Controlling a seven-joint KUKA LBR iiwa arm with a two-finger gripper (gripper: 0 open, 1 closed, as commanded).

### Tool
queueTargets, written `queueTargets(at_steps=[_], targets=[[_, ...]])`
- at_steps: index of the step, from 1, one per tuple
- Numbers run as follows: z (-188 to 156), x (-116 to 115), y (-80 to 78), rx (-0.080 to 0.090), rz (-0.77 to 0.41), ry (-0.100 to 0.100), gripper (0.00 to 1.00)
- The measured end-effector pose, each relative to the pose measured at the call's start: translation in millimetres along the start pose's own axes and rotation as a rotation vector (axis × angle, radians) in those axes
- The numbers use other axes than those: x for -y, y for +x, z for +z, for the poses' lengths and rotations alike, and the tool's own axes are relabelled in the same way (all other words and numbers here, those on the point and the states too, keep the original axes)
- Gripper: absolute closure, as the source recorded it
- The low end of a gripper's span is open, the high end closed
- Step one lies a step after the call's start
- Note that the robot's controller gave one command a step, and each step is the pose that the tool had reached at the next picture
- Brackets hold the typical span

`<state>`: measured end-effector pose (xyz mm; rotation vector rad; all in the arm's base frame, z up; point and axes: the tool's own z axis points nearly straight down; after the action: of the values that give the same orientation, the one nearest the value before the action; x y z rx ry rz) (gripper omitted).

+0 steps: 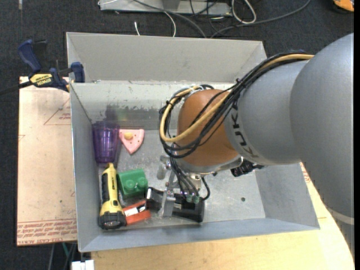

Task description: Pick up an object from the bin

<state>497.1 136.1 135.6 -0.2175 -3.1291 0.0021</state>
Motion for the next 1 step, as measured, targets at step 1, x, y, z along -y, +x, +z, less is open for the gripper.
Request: queueTargets(at_steps=[1], targets=[[-62.0,7.2,-6.2,0.001,0.034,0.002,0.00]])
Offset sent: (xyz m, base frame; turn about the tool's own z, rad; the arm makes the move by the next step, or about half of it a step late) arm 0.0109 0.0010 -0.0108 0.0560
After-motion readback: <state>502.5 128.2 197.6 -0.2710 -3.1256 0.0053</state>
